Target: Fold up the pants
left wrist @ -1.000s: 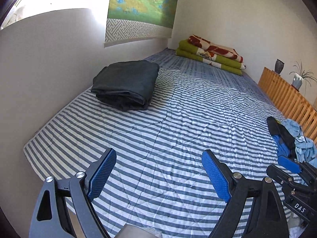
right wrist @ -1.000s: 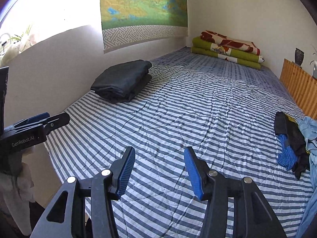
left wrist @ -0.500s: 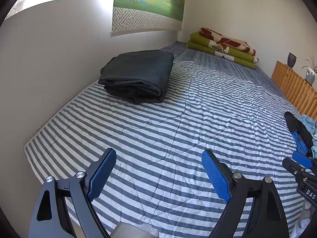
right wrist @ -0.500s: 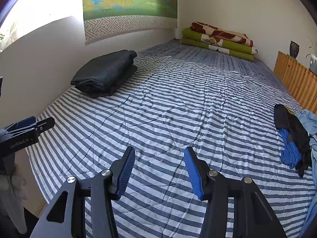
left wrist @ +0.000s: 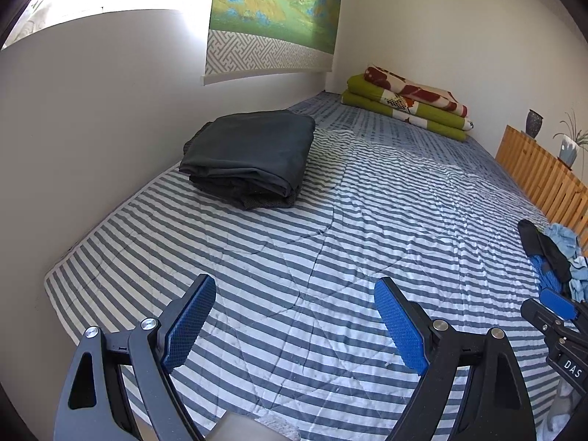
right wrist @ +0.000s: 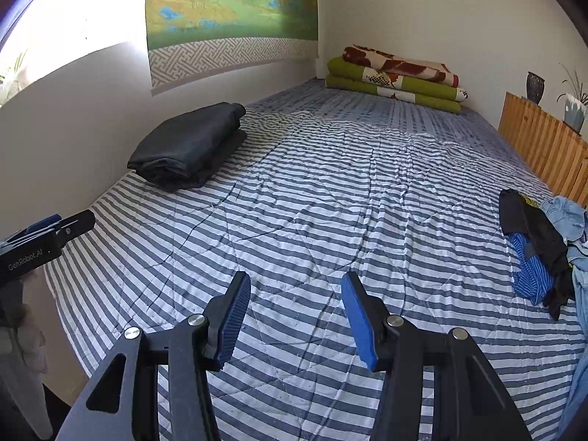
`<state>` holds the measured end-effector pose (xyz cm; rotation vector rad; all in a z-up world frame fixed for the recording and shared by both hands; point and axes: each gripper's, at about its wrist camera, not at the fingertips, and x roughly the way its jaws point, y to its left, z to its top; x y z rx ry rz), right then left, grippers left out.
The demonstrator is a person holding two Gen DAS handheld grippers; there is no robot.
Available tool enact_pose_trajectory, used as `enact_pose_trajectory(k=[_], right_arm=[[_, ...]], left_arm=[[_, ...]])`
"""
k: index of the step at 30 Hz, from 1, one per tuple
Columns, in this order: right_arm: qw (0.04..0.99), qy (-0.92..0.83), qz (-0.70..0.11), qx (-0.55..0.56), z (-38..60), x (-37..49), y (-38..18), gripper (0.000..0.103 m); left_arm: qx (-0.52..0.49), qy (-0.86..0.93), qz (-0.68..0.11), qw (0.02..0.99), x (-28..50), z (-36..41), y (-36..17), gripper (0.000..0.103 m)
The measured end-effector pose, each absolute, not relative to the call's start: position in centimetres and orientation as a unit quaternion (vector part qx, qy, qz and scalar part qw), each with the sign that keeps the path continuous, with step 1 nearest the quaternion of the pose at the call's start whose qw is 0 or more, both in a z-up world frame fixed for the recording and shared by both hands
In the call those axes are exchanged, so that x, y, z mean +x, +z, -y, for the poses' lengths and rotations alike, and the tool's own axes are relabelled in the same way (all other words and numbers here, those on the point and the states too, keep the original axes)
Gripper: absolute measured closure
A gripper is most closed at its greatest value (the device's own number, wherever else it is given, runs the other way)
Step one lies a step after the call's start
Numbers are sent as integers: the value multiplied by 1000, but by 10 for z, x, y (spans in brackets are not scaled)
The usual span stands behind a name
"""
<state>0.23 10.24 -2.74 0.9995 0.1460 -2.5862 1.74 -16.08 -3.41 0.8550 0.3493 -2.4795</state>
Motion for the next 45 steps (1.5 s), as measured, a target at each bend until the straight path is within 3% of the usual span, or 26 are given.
enact_pose_trajectory(k=[45], right_arm=[[184,-911,-47,367,-97,6,-30,55]], left_arm=[[321,-909,-103,245,16,159,-38,13]])
